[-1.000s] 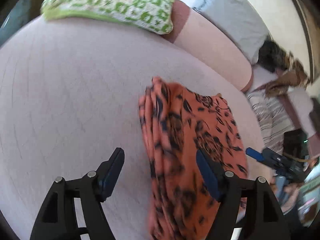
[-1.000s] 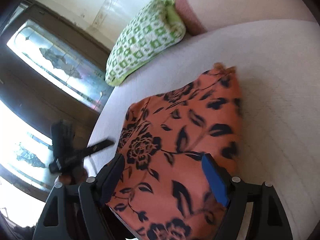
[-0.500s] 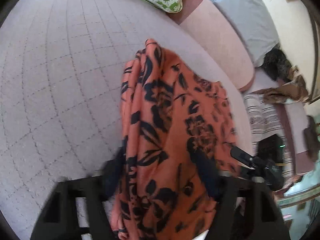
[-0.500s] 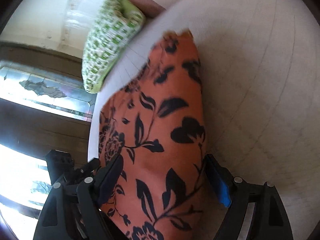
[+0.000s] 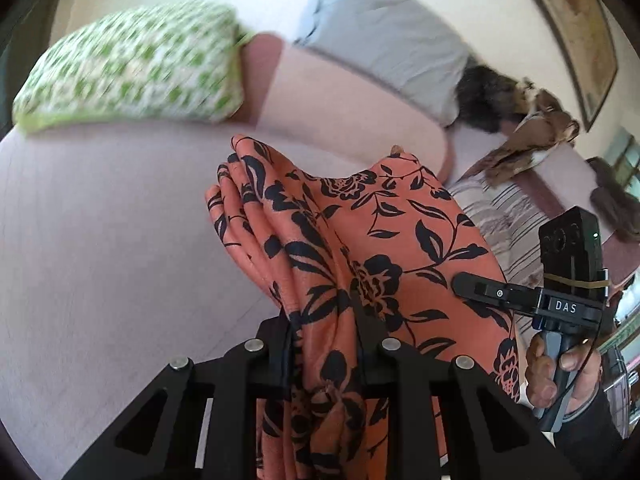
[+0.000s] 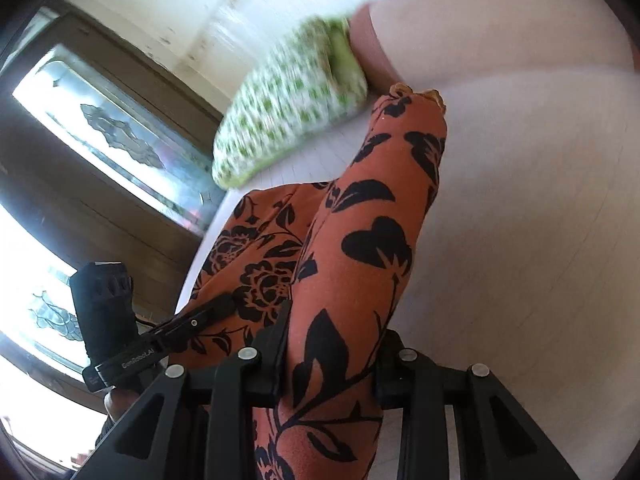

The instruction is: Fold small clothes

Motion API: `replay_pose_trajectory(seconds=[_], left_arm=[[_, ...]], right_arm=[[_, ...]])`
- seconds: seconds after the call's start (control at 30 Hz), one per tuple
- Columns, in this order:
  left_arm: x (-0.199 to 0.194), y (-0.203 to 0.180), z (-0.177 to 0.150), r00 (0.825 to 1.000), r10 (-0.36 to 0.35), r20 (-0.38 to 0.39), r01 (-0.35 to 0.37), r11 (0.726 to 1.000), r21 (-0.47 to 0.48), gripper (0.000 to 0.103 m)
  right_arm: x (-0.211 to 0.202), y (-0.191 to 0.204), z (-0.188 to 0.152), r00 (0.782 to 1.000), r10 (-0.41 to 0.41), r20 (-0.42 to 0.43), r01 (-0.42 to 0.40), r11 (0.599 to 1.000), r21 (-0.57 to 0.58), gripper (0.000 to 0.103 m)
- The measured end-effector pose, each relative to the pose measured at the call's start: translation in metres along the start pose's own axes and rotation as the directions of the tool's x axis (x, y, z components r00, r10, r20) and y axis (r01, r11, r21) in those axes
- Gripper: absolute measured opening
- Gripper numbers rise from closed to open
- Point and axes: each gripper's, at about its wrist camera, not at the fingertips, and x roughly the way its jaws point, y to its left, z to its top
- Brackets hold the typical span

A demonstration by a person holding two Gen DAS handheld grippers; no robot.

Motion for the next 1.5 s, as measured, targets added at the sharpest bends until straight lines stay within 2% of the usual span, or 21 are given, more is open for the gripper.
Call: replay_pose_trajectory(seconds=[0.13, 0.23, 0.37, 0.5, 0.6, 0.63, 0.67, 0.73, 0.83, 0.87, 0.93, 1.0, 1.07, 1.13, 1.17, 1.23, 1.3, 1.43, 1.5], left_arm=[[0.018, -0.027, 0.027, 1.000, -0.015, 0.026, 0.014, 0.999, 0.032, 0.024], [0.051, -0.040, 0.034, 1.000, -0.023, 0.008, 0.023, 0.999, 0.046, 0.024], [0.088, -0.039, 0.022, 0.999, -0.016, -0.030, 0.017, 0.999, 0.036, 0.024], [0.131, -0.026, -0.001, 0.996, 0.022, -0.092, -0.020, 1.000, 0.022, 0.027], [0.155, -0.011, -0.025, 0.985, 0.094, -0.143, -0.093, 0.996, 0.017, 0.043], [0.152, -0.008, -0.031, 0.986, 0.100, -0.135, -0.098, 0.995, 0.020, 0.050], [0.145, -0.007, -0.032, 0.987, 0.110, -0.120, -0.107, 0.994, 0.029, 0.056], [0.128, -0.011, -0.031, 0.987, 0.133, -0.088, -0.128, 0.990, 0.059, 0.057], [0.101, -0.019, -0.029, 0.989, 0.150, -0.020, -0.147, 0.984, 0.095, 0.064], [0.095, -0.024, -0.030, 0.988, 0.156, -0.001, -0.155, 0.982, 0.112, 0.064], [0.094, -0.030, -0.031, 0.984, 0.175, 0.015, -0.176, 0.975, 0.133, 0.068], [0.107, -0.030, -0.036, 0.971, 0.236, -0.023, -0.231, 0.964, 0.129, 0.070], [0.121, -0.027, -0.040, 0.962, 0.266, -0.062, -0.258, 0.960, 0.111, 0.070], [0.129, -0.026, -0.041, 0.946, 0.311, -0.096, -0.301, 0.948, 0.101, 0.070], [0.130, -0.026, -0.042, 0.944, 0.312, -0.105, -0.302, 0.948, 0.099, 0.070], [0.123, -0.031, -0.042, 0.939, 0.330, -0.097, -0.320, 0.942, 0.106, 0.070], [0.112, -0.038, -0.042, 0.931, 0.358, -0.068, -0.348, 0.929, 0.127, 0.072], [0.086, -0.050, -0.041, 0.925, 0.378, -0.030, -0.371, 0.920, 0.127, 0.074], [0.069, -0.059, -0.043, 0.918, 0.396, 0.003, -0.393, 0.911, 0.127, 0.082]], right_arm=[[-0.035, -0.030, 0.031, 0.998, -0.008, 0.058, 0.008, 1.000, 0.004, 0.033], [-0.042, -0.054, 0.037, 0.997, -0.028, 0.072, 0.026, 0.999, 0.023, 0.033], [-0.038, -0.099, 0.033, 0.998, -0.040, 0.054, 0.036, 0.996, 0.076, 0.033], [-0.013, -0.148, 0.011, 0.998, -0.064, 0.027, 0.061, 0.991, 0.120, 0.034], [0.000, -0.183, -0.010, 0.979, -0.200, -0.034, 0.203, 0.967, 0.152, 0.043], [0.000, -0.186, -0.016, 0.978, -0.207, -0.032, 0.210, 0.966, 0.154, 0.046], [-0.004, -0.183, -0.017, 0.976, -0.216, -0.014, 0.216, 0.965, 0.149, 0.046], [-0.015, -0.170, -0.016, 0.961, -0.278, 0.014, 0.274, 0.955, 0.111, 0.047], [-0.039, -0.136, -0.014, 0.915, -0.396, 0.084, 0.393, 0.918, 0.044, 0.050], [-0.045, -0.125, -0.013, 0.912, -0.392, 0.118, 0.392, 0.920, 0.026, 0.050], [-0.054, -0.104, -0.012, 0.914, -0.364, 0.177, 0.373, 0.927, -0.019, 0.063], [-0.049, -0.086, -0.014, 0.921, -0.346, 0.181, 0.363, 0.930, -0.067, 0.070], [-0.033, -0.090, -0.018, 0.942, -0.313, 0.123, 0.324, 0.943, -0.082, 0.071], [-0.004, -0.112, -0.020, 0.936, -0.351, 0.015, 0.351, 0.935, -0.043, 0.071], [0.007, -0.122, -0.020, 0.930, -0.366, -0.029, 0.365, 0.931, -0.032, 0.071], [-0.001, -0.115, -0.018, 0.926, -0.378, -0.001, 0.377, 0.924, -0.055, 0.071], [-0.015, -0.097, -0.016, 0.932, -0.360, 0.038, 0.362, 0.929, -0.080, 0.071], [-0.046, -0.054, -0.023, 0.913, -0.387, 0.131, 0.405, 0.902, -0.152, 0.072], [-0.063, -0.039, -0.036, 0.896, -0.417, 0.155, 0.439, 0.884, -0.160, 0.076]])
